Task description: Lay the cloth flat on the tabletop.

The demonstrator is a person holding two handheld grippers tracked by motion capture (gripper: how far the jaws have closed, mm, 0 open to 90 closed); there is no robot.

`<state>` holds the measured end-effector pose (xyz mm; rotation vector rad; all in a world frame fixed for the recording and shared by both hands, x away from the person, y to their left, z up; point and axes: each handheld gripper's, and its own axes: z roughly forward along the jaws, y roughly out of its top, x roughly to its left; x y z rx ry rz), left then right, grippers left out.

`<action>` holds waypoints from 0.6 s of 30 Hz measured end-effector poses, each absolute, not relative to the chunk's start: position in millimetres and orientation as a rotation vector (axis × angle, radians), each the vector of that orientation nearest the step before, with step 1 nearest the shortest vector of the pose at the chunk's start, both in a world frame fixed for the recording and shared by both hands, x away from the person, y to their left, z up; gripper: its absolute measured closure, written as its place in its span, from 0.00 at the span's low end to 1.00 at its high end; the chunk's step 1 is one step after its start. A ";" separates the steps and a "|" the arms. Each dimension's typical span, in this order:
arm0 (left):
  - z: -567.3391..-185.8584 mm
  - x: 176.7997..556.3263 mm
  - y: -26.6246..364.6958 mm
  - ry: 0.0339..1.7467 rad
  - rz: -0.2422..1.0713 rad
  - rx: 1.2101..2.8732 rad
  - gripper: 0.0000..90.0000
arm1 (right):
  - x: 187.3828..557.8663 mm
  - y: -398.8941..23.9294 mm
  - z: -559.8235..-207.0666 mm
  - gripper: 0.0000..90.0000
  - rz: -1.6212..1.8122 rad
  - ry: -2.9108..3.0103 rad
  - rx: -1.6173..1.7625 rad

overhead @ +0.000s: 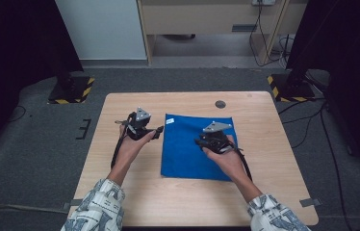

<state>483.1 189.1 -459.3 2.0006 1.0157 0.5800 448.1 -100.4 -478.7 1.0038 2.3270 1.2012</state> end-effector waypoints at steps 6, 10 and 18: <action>-460.4 484.4 192.6 1.015 0.570 1.996 0.25 | 435.4 -74.4 -478.0 0.79 1.235 2.376 0.942; -461.6 486.2 194.9 1.009 0.561 1.985 0.21 | 426.4 -59.6 -481.1 0.80 1.266 2.393 0.926; -463.6 488.7 198.8 1.014 0.478 1.996 0.18 | 410.5 -34.7 -490.2 0.78 1.294 2.448 0.897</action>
